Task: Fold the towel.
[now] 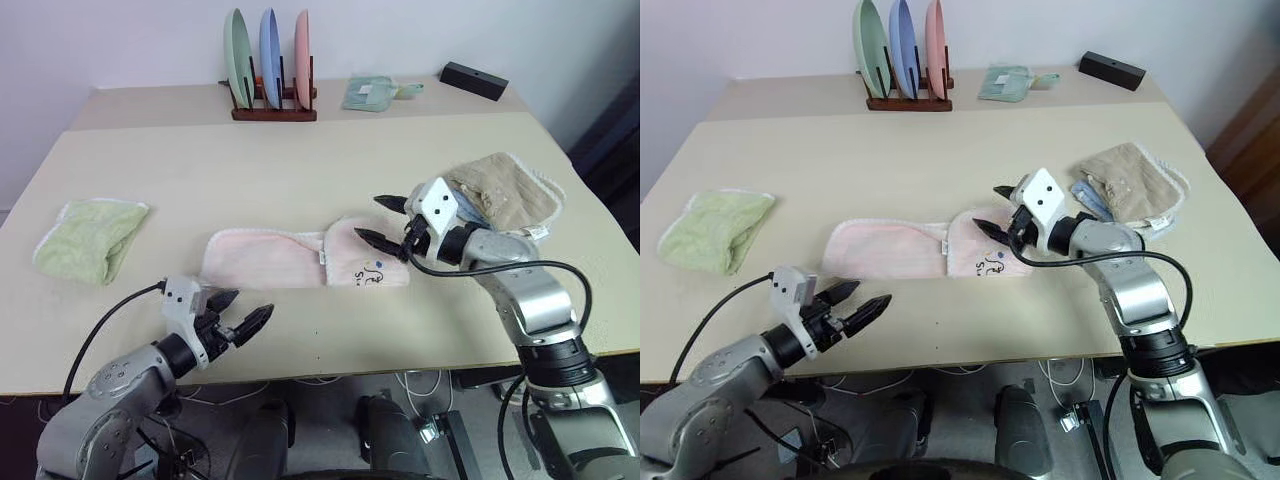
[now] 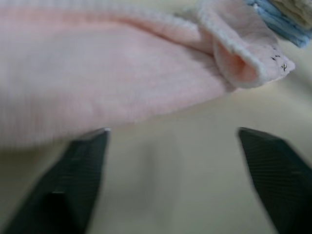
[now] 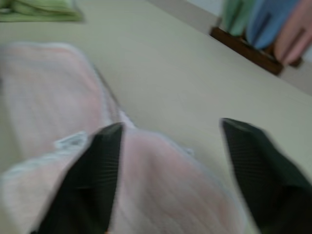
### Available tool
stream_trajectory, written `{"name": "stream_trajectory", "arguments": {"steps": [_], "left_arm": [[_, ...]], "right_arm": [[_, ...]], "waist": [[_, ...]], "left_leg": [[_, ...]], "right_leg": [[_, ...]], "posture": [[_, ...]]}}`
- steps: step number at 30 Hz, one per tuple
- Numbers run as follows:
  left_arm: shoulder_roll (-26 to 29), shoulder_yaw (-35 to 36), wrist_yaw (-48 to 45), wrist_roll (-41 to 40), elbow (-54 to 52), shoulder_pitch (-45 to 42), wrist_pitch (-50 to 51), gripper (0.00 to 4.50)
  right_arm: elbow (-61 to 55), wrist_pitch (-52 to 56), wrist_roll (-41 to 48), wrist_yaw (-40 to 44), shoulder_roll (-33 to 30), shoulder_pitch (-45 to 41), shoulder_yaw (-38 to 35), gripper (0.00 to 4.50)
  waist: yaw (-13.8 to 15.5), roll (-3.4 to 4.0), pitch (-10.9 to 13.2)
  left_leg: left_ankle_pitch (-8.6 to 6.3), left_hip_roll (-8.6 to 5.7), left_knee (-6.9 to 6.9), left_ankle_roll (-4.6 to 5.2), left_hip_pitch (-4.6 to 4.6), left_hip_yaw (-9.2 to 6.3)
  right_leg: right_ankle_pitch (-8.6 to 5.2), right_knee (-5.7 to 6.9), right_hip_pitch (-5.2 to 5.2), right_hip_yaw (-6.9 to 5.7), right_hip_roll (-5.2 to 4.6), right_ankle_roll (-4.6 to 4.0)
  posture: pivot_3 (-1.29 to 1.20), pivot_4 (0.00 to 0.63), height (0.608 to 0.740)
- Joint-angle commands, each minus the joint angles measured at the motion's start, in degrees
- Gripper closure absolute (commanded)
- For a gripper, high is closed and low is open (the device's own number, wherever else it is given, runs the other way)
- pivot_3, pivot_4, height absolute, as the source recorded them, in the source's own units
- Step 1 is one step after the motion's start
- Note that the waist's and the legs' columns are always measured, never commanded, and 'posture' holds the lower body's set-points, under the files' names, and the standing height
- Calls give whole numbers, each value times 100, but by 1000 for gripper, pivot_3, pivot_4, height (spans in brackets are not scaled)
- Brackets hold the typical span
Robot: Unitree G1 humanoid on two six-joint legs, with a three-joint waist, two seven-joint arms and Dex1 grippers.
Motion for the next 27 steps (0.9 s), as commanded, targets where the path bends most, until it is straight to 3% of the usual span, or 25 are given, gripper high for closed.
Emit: {"name": "stream_trajectory", "arguments": {"steps": [1, 9, 15, 18, 25, 27], "left_arm": [[-507, 556, 1151, -1128, -138, 17, 493, 0], [-1413, 1044, 4278, -3762, 689, -463, 275, 0], [-1538, 972, 5252, -4177, 1454, -1256, -334, 0], [-1563, 937, 5325, -3955, 1715, -1513, -567, 850], [-1432, 887, 5005, -3695, 1948, -1782, -785, 4465], [-1378, 896, 4860, -3613, 1976, -1812, -819, 4465]], "right_arm": [[-574, -86, 33, 457, -227, -107, 196, 87], [-734, -400, -215, 695, -227, 95, 583, 87], [-893, -469, -233, 699, -121, 168, 713, 87], [-957, -501, -326, 658, -119, 230, 769, 0], [-1286, -357, -425, 501, -126, 483, 793, 0], [-1396, -285, -425, 449, -129, 554, 792, 0]], "waist": [[4, -1, 0], [45, -4, -2], [92, -3, -5], [110, -2, -6], [145, -4, -5], [148, -5, -5]], "left_leg": [[0, 0, 1, 0, 0, 0], [0, -4, 10, -2, 2, -9], [4, -6, 13, -9, 6, -8], [5, -6, 12, -9, 9, -4], [5, -7, 12, -10, 6, -2], [5, -7, 11, -10, 4, -2]], "right_leg": [[0, 0, 1, 0, -2, 0], [1, 2, 7, -2, -4, 0], [-6, 2, 12, -2, -2, -22], [-6, 1, 12, 0, -2, -24], [-7, -1, 11, 0, -2, -25], [-7, -2, 11, 0, -2, -25]], "posture": [[0, 150, 740], [0, 150, 740], [0, 150, 740], [0, 150, 740], [0, 150, 740], [0, 150, 740]]}}
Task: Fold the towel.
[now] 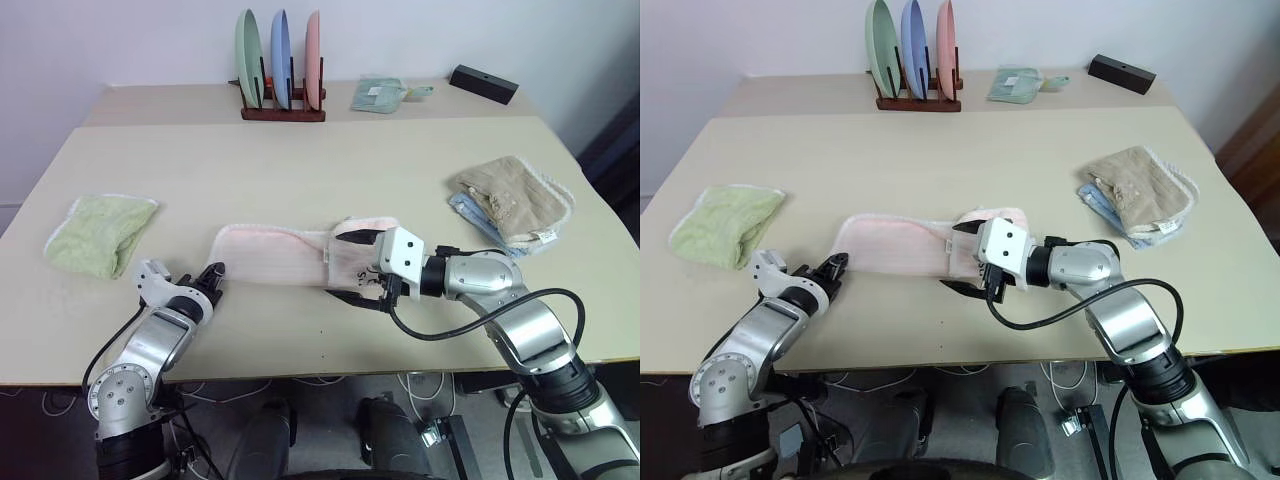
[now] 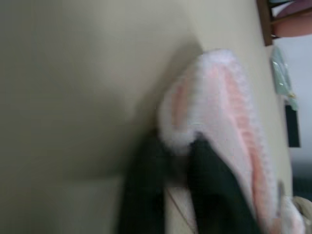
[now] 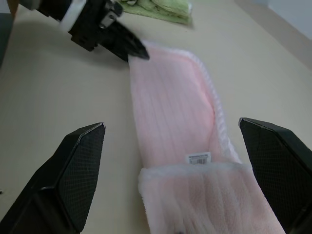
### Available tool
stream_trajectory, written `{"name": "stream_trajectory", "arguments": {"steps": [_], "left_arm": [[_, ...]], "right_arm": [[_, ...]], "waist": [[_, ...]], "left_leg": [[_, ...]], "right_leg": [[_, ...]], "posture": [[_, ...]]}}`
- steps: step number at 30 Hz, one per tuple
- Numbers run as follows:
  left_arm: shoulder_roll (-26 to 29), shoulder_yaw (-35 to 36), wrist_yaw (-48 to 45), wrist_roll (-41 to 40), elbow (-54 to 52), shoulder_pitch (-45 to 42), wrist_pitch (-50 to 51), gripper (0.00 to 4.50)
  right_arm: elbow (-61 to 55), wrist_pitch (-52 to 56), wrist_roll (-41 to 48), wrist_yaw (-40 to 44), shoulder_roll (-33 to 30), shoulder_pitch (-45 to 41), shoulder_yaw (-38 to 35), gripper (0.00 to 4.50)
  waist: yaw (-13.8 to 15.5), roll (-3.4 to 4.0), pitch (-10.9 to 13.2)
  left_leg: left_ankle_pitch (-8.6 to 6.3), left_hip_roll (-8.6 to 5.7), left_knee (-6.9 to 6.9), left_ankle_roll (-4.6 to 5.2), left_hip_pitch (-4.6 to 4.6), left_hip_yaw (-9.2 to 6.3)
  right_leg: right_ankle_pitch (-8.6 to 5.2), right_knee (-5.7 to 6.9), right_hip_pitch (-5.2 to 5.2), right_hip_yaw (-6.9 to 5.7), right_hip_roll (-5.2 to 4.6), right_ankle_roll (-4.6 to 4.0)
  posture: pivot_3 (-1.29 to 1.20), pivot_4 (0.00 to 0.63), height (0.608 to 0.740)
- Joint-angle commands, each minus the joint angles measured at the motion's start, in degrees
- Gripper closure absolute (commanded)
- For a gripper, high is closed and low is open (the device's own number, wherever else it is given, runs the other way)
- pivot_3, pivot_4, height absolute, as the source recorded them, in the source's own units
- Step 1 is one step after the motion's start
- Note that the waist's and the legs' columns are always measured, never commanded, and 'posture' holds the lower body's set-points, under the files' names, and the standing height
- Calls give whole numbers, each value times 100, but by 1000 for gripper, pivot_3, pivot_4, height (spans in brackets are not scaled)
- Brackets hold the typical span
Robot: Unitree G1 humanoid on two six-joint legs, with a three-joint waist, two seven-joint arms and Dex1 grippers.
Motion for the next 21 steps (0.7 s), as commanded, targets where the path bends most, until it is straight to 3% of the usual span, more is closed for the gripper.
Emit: {"name": "stream_trajectory", "arguments": {"steps": [1, 5, 13, 17, 21], "left_arm": [[128, 76, -273, 151, -51, -71, -137, 4465], [517, 213, -936, 365, -285, -139, -233, 4465], [2335, 534, -2776, 830, -617, -255, -31, 4465], [3054, -243, -3742, 1483, -780, -687, 222, 4465], [3155, -1809, -4821, 2402, -1048, -1638, 388, 4465]], "right_arm": [[-374, 65, 7, -100, 11, 54, -60, 0], [-460, 153, -6, -163, -39, 119, -120, 0], [-306, 96, -25, -153, -150, 95, -239, 0], [-63, 18, -62, -167, -117, 35, -274, 0], [329, -225, -199, -172, -181, 8, -371, 0]], "waist": [[0, -1, 1], [-9, -3, 2], [-16, -6, 5], [13, -8, 5], [2, -9, 6]], "left_leg": [[0, 0, 1, 0, -1, 0], [0, 0, -1, -1, -4, 0], [0, 1, -7, -1, -7, 2], [0, 0, -5, -1, -12, 1], [1, -4, -1, -2, -18, 0]], "right_leg": [[0, 0, 0, 0, 0, 0], [-1, -2, -3, 0, 0, -2], [-3, -4, -9, 0, 1, -4], [-3, -8, -8, -2, 0, -4], [-2, -12, -6, -2, 0, -3]], "posture": [[0, 150, 740], [0, 150, 740], [0, 150, 740], [0, 150, 740], [0, 150, 740]]}}
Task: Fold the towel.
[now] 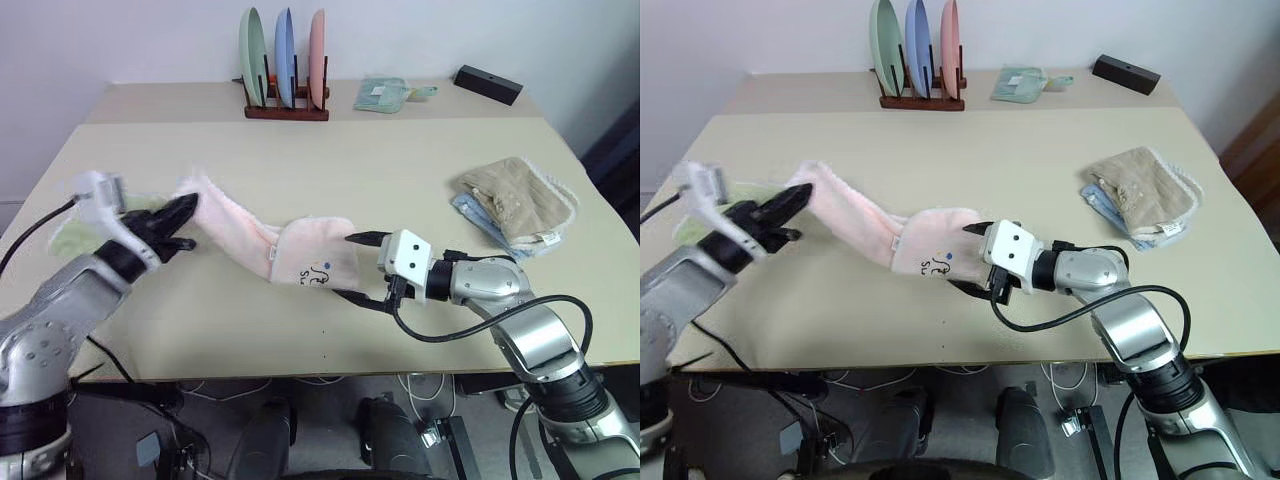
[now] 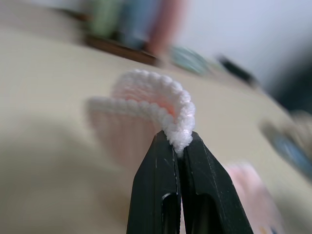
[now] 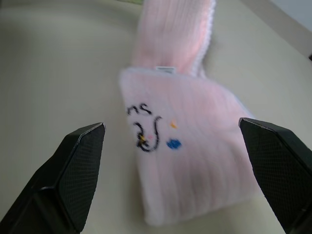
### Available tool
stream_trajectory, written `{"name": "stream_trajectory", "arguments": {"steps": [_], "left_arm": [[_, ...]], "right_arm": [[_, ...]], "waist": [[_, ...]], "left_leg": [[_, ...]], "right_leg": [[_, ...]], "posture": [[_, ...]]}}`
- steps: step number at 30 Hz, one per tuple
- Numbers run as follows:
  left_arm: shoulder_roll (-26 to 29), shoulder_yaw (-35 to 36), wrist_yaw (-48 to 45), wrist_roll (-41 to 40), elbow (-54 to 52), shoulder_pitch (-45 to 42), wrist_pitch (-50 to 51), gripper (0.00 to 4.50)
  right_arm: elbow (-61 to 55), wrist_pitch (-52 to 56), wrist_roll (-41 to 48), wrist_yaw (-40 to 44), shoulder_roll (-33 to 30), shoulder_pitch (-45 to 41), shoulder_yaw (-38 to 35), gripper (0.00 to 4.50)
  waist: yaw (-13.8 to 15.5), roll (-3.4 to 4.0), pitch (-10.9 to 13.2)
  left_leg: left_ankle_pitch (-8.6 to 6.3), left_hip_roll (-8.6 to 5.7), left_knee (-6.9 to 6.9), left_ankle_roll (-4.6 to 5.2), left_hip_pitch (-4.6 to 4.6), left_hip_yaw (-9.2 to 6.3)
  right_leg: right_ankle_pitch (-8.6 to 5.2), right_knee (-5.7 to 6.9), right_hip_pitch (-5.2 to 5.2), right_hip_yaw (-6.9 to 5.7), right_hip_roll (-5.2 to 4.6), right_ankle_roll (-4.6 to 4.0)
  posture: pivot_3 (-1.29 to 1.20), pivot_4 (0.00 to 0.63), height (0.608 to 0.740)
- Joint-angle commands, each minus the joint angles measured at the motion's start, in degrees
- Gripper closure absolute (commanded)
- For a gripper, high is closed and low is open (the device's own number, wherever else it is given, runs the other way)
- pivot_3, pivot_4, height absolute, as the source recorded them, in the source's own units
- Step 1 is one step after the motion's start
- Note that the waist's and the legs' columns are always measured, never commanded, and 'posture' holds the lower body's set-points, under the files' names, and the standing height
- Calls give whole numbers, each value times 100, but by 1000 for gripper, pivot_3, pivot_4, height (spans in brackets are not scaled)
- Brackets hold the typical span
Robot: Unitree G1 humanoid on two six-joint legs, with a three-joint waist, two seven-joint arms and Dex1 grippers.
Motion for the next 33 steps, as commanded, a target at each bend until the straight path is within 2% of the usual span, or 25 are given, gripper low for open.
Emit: {"name": "stream_trajectory", "arguments": {"steps": [1, 3, 8, 11, 18, 19, 21, 23, 26, 27, 30, 32, 33], "left_arm": [[-35, -1086, -862, 713, -362, -567, 62, 4465], [-224, -1491, -993, 922, -292, -853, 179, 4465], [-546, -2801, -1539, 2127, 229, -1316, 296, 4465], [-720, -3096, -1753, 2543, 494, -1370, 290, 4465], [-918, -3223, -2177, 2950, 414, -1117, 367, 4465], [-954, -3168, -2169, 2962, 413, -1085, 410, 3904], [-1032, -2955, -2242, 2820, 346, -1030, 465, 3158], [-1066, -2841, -2167, 2878, 267, -983, 518, 2064], [-971, -2480, -2226, 2784, -34, -733, 508, 691], [-964, -2270, -2274, 2593, -187, -616, 544, 691], [-837, -1546, -2362, 1994, -672, -234, 721, 652], [-734, -1130, -2385, 1641, -920, -56, 807, 652], [-744, -790, -2255, 1471, -942, 3, 800, 902]], "right_arm": [[187, -251, -75, -37, -66, -93, -237, 0], [276, -312, -109, -41, -89, -84, -281, 0], [467, -457, -192, -97, -391, 76, -675, 0], [431, -476, -210, -131, -535, 242, -889, 0], [277, -485, -280, -287, -469, 422, -918, 0], [281, -495, -300, -329, -449, 416, -920, 0], [351, -513, -312, -374, -428, 371, -932, 0], [393, -530, -311, -381, -428, 356, -938, 0], [467, -505, -219, -361, -384, 225, -976, 0], [486, -487, -194, -356, -373, 183, -992, 0], [469, -257, 64, -356, -275, 57, -1137, 806], [391, -105, 249, -299, -253, 32, -1201, 1745], [330, 27, 390, -353, -148, -42, -1233, 2263]], "waist": [[-25, 0, 0], [-84, 2, 1], [-177, 3, 2], [-149, 1, 3], [-161, 2, 4], [-155, 2, 4], [-149, 2, 4], [-149, 1, 4], [-164, 1, 4], [-179, 2, 4], [-173, 3, 5], [-161, 3, 4], [-151, 3, 5]], "left_leg": [[0, 0, -1, 0, -1, 0], [0, 1, -12, 0, 0, 5], [1, 5, -22, 1, 0, 1], [1, 5, -19, 1, -2, 1], [1, 5, -16, 1, -5, 1], [1, 5, -16, 1, -5, 0], [1, 5, -14, 1, -5, 0], [1, 5, -13, 1, -5, 0], [1, 5, -13, 1, -5, -1], [1, 5, -14, 1, -4, 0], [1, 8, -17, 1, -3, -1], [1, 9, -16, 1, -3, -2], [1, 9, -15, 1, -4, -3]], "right_leg": [[1, -2, 0, 0, 0, 1], [3, -4, -7, 4, 0, 5], [13, 8, -19, 3, 7, 27], [12, 9, -19, 2, 7, 29], [12, 8, -19, 3, 5, 29], [12, 8, -19, 3, 6, 29], [12, 9, -19, 3, 5, 29], [12, 9, -18, 3, 4, 29], [12, 9, -18, 3, 4, 30], [12, 10, -19, 3, 4, 29], [12, 13, -21, 3, 5, 30], [12, 15, -21, 3, 5, 29], [11, 14, -20, 3, 5, 29]], "posture": [[0, 150, 740], [0, 150, 740], [0, 150, 740], [0, 150, 740], [0, 150, 740], [0, 150, 740], [0, 150, 740], [0, 150, 740], [0, 150, 740], [0, 150, 740], [0, 150, 740], [0, 150, 740], [0, 150, 740]]}}
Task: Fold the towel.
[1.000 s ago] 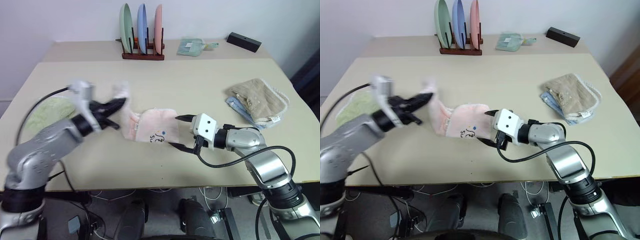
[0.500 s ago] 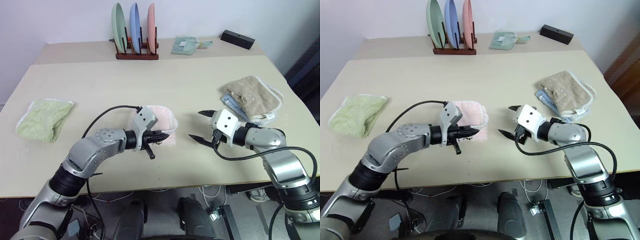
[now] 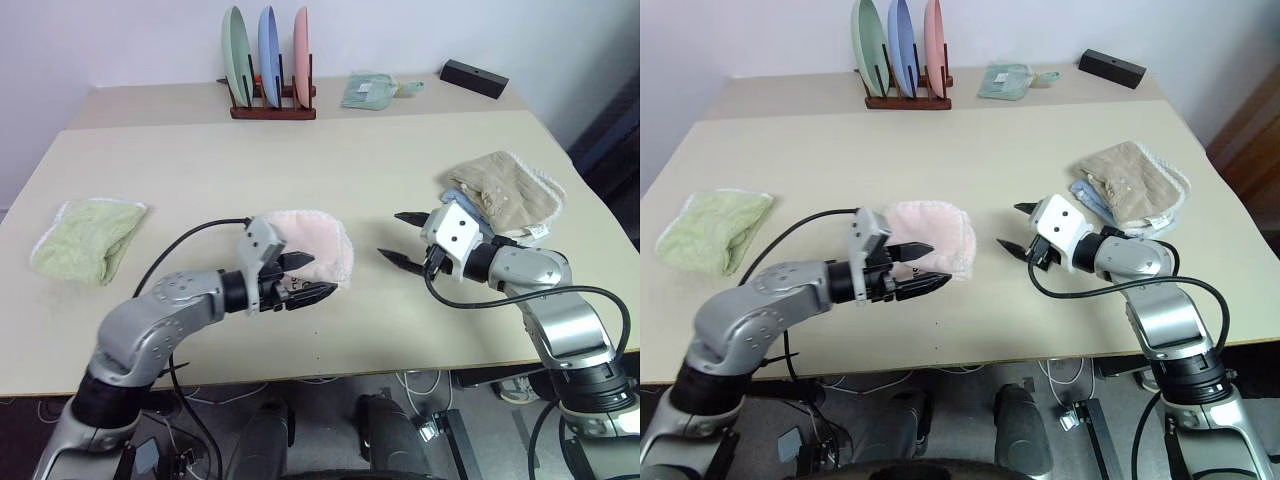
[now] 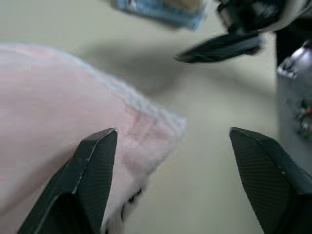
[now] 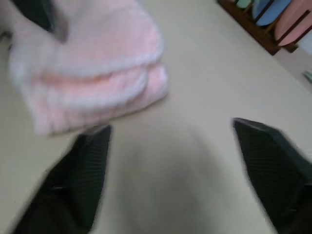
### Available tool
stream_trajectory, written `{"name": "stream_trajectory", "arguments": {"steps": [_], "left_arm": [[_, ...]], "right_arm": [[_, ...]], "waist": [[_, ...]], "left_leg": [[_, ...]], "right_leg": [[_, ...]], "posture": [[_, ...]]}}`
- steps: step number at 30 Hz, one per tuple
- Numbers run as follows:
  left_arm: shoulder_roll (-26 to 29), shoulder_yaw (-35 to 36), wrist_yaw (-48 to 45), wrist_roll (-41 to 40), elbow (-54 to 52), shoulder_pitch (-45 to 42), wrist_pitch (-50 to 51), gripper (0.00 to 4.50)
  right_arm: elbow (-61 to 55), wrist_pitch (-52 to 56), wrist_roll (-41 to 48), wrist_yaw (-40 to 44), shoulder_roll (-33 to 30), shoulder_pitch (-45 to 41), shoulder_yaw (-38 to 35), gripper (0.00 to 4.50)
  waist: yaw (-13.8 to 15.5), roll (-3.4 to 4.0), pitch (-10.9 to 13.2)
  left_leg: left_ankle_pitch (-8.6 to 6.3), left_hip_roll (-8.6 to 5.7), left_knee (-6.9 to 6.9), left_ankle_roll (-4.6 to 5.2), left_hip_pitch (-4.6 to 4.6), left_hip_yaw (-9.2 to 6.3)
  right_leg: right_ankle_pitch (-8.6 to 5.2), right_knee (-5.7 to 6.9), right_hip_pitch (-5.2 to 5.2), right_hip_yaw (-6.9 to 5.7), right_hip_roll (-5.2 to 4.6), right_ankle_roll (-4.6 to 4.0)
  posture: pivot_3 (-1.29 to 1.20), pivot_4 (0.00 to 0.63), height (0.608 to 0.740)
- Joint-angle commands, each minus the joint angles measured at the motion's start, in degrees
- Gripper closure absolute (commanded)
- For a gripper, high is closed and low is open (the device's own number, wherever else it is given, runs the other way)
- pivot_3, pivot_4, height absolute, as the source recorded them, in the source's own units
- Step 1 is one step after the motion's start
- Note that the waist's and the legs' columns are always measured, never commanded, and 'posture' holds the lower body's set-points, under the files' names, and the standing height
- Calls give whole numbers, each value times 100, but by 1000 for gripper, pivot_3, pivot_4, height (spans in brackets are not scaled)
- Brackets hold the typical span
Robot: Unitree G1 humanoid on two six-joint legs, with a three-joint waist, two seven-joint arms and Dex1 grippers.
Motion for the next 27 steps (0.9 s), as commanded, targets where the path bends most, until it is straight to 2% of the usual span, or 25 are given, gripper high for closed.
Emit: {"name": "stream_trajectory", "arguments": {"steps": [1, 2, 4, 5, 8, 12, 15, 21, 24, 27], "left_arm": [[29, 975, 208, -544, -338, 96, -23, 1157], [7, 1163, 365, -517, -290, 87, -75, 1442], [-36, 1325, 709, -265, -73, -9, -156, 2417], [-57, 1311, 839, -40, 63, -68, -264, 2960], [-195, 1009, 1273, 824, 661, -294, -674, 4443], [-610, 451, 1541, 1639, 1433, -575, -1113, 4443], [-907, -133, 1369, 2027, 1716, -596, -1310, 4443], [-1031, -807, 1140, 2808, 2510, -397, -1695, 4443], [-1161, -748, 1079, 2863, 2750, -317, -1881, 4443], [-1229, -483, 971, 2669, 2518, -226, -1927, 4443]], "right_arm": [[-314, 328, 484, -97, 255, -250, -238, 2794], [-365, 451, 598, -166, 386, -345, -242, 3223], [-449, 687, 755, -308, 682, -540, -154, 4264], [-477, 793, 776, -388, 837, -630, -59, 4500], [-270, 925, 492, -767, 1346, -907, 394, 4500], [75, 997, 187, -1044, 1756, -1024, 836, 4500], [413, 886, -37, -1037, 1931, -919, 1237, 4500], [1225, 846, -404, -1207, 2033, -595, 1473, 4500], [1351, 712, -558, -1233, 1983, -384, 1498, 4500], [1188, 684, -505, -1287, 1992, -347, 1308, 4500]], "waist": [[17, 0, 0], [17, 0, 0], [12, 0, 0], [11, 0, 0], [9, 1, -2], [37, 0, -2], [20, 0, -2], [-5, 5, -6], [-1, 15, -19], [-2, 16, -21]], "left_leg": [[0, 0, 1, 0, 0, 0], [0, -1, 4, 0, 0, -1], [0, -1, 8, 0, 0, -1], [1, -2, 8, -1, 2, -2], [2, -3, 6, -2, 6, -1], [6, -6, 4, -10, 3, -2], [7, -11, 5, -12, -1, -1], [10, -8, 0, -18, 1, -2], [10, -8, 0, -18, 9, -1], [9, -8, -1, -17, 34, -1]], "right_leg": [[0, -1, 1, 0, 0, 0], [0, -1, 2, 0, 0, -1], [1, 1, 3, 0, 0, -2], [1, 2, 4, 0, 0, -2], [1, 3, 6, 0, 2, -1], [2, 1, 5, -1, 2, 0], [7, -2, 3, 0, -3, 9], [8, 11, -6, 0, -2, 9], [8, 12, 1, 0, -1, 9], [7, 8, 28, 0, -1, 10]], "posture": [[0, 150, 740], [0, 150, 740], [0, 150, 740], [0, 150, 740], [0, 150, 740], [0, 150, 740], [0, 150, 740], [0, 150, 740], [0, 150, 740], [0, 150, 740]]}}
